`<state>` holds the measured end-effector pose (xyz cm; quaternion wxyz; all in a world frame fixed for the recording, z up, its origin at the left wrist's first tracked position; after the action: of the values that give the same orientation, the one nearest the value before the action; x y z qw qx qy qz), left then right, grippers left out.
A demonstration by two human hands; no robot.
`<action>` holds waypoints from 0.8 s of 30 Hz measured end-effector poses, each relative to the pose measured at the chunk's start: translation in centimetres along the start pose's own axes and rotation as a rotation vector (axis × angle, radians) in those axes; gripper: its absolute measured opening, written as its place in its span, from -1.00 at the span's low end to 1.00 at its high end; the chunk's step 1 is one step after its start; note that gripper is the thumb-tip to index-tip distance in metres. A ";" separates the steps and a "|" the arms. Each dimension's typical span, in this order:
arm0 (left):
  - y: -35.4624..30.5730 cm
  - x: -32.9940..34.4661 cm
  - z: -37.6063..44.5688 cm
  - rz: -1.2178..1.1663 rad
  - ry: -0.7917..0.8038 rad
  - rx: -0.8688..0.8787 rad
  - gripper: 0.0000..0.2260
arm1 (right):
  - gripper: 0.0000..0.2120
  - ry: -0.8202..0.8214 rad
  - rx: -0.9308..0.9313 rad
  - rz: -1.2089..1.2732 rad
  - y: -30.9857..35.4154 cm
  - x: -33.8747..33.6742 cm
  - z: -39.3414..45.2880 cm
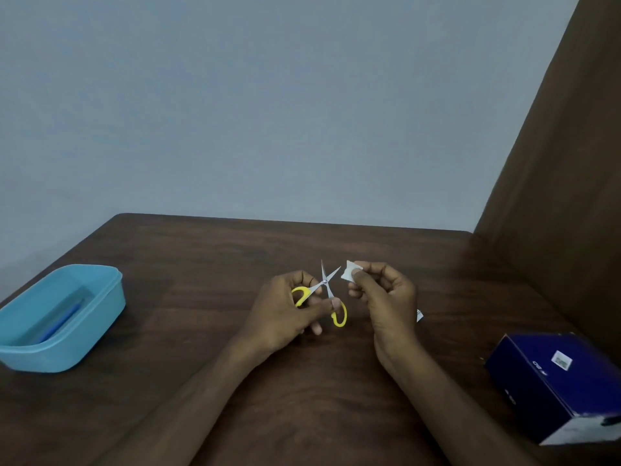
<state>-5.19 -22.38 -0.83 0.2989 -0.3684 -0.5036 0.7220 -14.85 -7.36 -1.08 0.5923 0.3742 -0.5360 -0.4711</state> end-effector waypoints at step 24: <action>0.6 0.3 0.3 -0.010 0.045 0.012 -0.71 | -0.86 -0.025 -0.289 -0.215 0.7 -0.6 0.3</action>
<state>-5.59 -22.48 -1.35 0.3159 -0.3803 -0.4941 0.7152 -15.05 -6.62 -0.55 0.5794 0.3342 -0.4271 -0.6084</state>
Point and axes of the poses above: each hand's wrist, its own z-axis towards the middle knuckle, its own x-axis out of the palm, y = z × x, the point moved 3 cm from there along z, towards the middle knuckle, and after that the axes turned 12 degrees about -y, right-handed, at the moved point
